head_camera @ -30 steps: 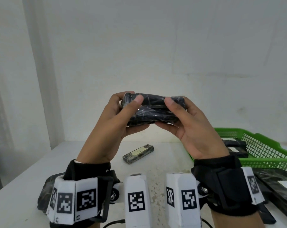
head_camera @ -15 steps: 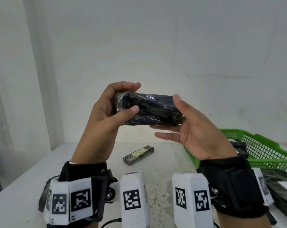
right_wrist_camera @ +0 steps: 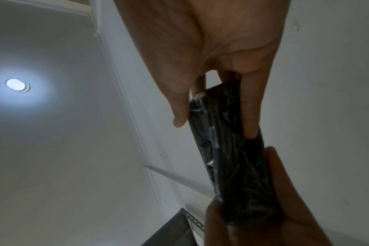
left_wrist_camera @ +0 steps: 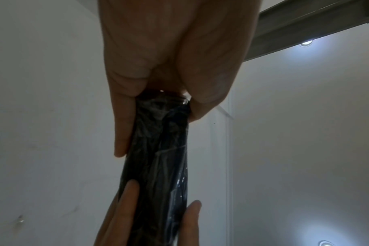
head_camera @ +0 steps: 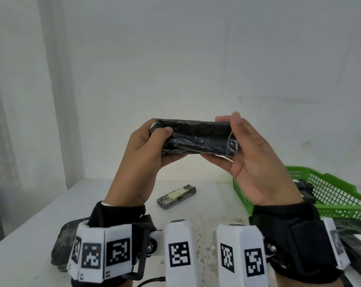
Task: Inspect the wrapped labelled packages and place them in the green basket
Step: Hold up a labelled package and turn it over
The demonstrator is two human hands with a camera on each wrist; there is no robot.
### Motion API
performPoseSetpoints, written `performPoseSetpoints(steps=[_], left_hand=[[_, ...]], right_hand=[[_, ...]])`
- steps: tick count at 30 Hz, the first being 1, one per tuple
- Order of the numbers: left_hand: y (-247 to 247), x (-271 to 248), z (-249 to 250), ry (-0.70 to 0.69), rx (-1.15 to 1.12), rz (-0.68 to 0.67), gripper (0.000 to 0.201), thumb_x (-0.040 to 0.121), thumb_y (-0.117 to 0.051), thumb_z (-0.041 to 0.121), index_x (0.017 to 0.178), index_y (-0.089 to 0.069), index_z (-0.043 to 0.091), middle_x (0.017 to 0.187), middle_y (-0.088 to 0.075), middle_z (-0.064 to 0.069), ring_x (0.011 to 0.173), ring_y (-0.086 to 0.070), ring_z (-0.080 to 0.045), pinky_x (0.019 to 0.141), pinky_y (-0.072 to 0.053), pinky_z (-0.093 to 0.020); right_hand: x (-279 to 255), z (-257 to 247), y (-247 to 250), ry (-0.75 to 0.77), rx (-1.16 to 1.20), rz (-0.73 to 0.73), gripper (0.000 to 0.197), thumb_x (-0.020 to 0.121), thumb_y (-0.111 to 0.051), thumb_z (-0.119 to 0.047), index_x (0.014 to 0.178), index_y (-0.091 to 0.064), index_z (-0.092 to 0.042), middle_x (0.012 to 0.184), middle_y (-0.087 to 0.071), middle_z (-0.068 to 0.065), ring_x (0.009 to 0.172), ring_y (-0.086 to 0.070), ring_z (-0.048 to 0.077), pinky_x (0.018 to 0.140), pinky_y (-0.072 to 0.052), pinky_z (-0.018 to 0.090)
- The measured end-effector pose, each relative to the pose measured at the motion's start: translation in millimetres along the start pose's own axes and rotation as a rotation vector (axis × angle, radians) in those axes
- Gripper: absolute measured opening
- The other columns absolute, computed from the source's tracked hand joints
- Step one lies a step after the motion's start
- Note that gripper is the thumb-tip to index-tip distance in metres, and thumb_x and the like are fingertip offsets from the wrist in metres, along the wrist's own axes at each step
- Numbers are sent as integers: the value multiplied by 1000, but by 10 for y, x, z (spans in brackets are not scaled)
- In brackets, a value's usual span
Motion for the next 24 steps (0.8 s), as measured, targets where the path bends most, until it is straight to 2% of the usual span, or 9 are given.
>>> performPoseSetpoints(steps=[2,5,9,12,14,17,18,21,24], left_hand=[[-8,-5,5,2,-16,-14,21,102,-46,14,100,-63,2,91,-73,-10,90,-71,-23,81,-61,-39],[-45,-18,-16,37,-24,-34,46,97,-55,40,109,-60,-4,104,-73,-14,98,-72,-27,85,-59,-43],[-45,-46,42,-38,21,82,19,100,-52,20,87,-54,6,79,-68,-4,77,-69,-14,75,-60,-32],[-100,-73,75,-88,97,95,18,100,-52,17,86,-53,6,81,-64,-9,77,-68,-14,73,-60,-28],[-136,-84,102,-97,113,79,20,98,-56,22,88,-55,5,85,-67,-12,81,-70,-18,76,-61,-32],[-185,-98,93,-61,97,43,45,86,-65,40,97,-56,-3,97,-70,-21,89,-73,-26,78,-62,-35],[-175,-99,91,-57,93,50,46,85,-66,39,98,-55,-4,99,-69,-24,89,-73,-27,77,-62,-34],[-101,-84,97,-70,91,91,20,95,-62,18,89,-55,0,90,-67,-26,82,-71,-25,73,-61,-32],[-67,-74,75,-73,88,88,16,97,-59,14,84,-54,6,86,-67,-20,80,-70,-23,73,-61,-33]], right_hand=[[-2,-21,19,42,-36,35,32,76,-61,-38,95,-65,-13,91,-74,1,89,-72,19,75,-60,32],[-4,-17,45,54,-59,63,23,78,-62,-34,86,-63,-12,81,-75,1,81,-73,16,71,-60,31],[-3,25,3,20,-62,38,23,78,-62,-36,83,-59,-14,82,-73,0,83,-72,15,71,-60,32],[0,72,3,-2,-106,56,40,70,-66,-46,90,-56,-13,90,-69,2,92,-72,19,75,-60,34],[5,61,29,15,-111,79,37,69,-68,-43,84,-55,-12,84,-69,2,86,-72,18,74,-60,33],[5,38,69,36,-118,102,30,73,-68,-34,74,-49,-12,73,-67,2,78,-71,18,67,-61,32],[5,40,68,37,-123,102,30,74,-67,-33,73,-47,-11,72,-67,2,77,-71,19,66,-61,32],[1,51,42,35,-134,98,29,74,-68,-33,72,-48,-11,73,-66,4,76,-70,19,66,-60,32],[4,88,3,1,-105,73,33,70,-69,-39,78,-52,-12,78,-67,2,81,-70,18,72,-61,33]])
Point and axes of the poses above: each hand's wrist, its own x-axis towards the middle knuckle, its own y-axis out of the back of the hand, z = x × y, the point moved 10 cm from there along x, towards the middle knuckle
